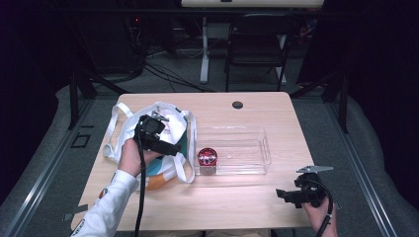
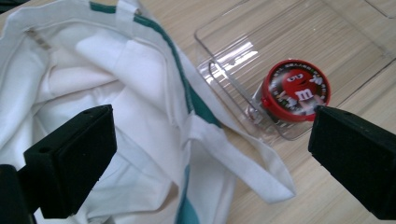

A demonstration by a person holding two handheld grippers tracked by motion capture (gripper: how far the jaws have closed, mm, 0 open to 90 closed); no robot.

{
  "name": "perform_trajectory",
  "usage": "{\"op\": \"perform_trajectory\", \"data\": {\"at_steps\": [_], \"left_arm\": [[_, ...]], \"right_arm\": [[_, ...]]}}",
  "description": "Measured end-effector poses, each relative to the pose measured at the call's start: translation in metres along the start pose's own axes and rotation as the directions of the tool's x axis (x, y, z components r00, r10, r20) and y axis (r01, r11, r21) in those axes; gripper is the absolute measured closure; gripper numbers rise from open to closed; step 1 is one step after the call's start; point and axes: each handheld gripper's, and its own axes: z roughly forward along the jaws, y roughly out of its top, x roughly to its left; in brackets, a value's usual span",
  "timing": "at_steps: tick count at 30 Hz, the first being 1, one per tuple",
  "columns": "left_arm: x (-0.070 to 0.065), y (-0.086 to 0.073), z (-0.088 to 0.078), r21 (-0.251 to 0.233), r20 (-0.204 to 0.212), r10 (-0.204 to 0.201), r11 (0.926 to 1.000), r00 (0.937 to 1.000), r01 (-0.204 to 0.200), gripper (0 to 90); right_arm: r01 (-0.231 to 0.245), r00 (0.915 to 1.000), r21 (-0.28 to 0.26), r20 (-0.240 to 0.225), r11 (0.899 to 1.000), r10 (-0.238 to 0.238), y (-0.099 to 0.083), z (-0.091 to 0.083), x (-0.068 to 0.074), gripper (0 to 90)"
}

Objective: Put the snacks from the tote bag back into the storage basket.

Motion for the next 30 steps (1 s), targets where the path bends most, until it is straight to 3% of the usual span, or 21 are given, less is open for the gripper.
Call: {"op": "perform_trajectory", "data": {"at_steps": [17,26,30], "left_arm": [[0.04,-0.054,-0.032,-0.017,-0.069,-0.082,0.9965,0.9942,0.081,0.9],[0.059,-0.094,-0.036,-0.001,-0.1,-0.149,0.9887,0.9837,0.15,0.6],[0.065,-0.113,-0.031,0.009,-0.097,-0.195,0.9803,0.9759,0.197,0.4]], "right_arm": [[0.012,0.9999,-0.008,0.008,1.0,-0.012,0.001,-0.005,0.004,12.9],[0.005,1.0,-0.009,0.008,1.0,-0.005,-0.001,-0.004,0.002,13.0],[0.007,0.9999,-0.006,0.012,1.0,-0.007,-0.001,-0.003,0.003,13.0]]}}
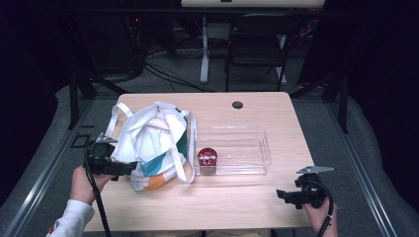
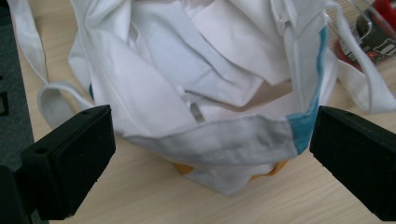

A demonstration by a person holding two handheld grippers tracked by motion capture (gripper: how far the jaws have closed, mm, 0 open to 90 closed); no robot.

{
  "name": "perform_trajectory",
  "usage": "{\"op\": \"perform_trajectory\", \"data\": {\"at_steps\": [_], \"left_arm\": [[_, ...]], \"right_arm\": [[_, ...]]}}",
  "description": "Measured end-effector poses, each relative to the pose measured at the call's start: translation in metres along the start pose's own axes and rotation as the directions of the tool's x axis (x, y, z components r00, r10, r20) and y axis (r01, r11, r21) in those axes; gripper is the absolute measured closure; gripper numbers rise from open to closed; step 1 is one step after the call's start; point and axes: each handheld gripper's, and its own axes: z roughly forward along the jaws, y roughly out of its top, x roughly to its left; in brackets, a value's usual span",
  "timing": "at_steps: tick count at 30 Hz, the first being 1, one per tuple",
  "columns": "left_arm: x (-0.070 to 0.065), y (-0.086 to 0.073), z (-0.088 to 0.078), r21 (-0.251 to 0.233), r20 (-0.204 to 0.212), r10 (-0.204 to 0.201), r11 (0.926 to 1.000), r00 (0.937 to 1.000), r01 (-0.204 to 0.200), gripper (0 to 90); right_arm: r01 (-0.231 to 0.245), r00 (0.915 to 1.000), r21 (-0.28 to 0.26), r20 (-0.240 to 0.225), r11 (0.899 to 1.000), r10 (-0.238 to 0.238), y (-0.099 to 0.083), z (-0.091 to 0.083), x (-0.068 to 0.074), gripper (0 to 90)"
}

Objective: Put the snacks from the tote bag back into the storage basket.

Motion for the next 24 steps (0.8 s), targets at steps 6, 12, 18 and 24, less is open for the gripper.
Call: {"op": "perform_trajectory", "data": {"at_steps": [6,12,18,24], "left_arm": [[0.013,-0.023,0.011,0.024,-0.009,-0.063,0.9977,0.9979,0.064,0.4],[0.018,-0.043,0.027,0.053,-0.014,-0.107,0.9928,0.9942,0.108,0.3],[0.02,-0.053,0.029,0.04,-0.025,-0.127,0.9909,0.9915,0.128,0.3],[0.016,-0.056,0.031,0.046,-0.022,-0.1,0.9938,0.9947,0.101,0.3]], "right_arm": [[-0.002,1.0,0.007,-0.005,1.0,0.002,0.0,0.001,-0.002,13.0],[-0.008,0.9999,0.012,-0.009,1.0,0.008,-0.002,0.004,-0.004,13.1],[-0.023,0.9995,0.014,-0.022,1.0,0.024,-0.004,0.008,-0.009,13.1],[-0.029,0.9987,0.015,-0.041,0.999,0.03,-0.005,0.009,-0.01,13.1]]}}
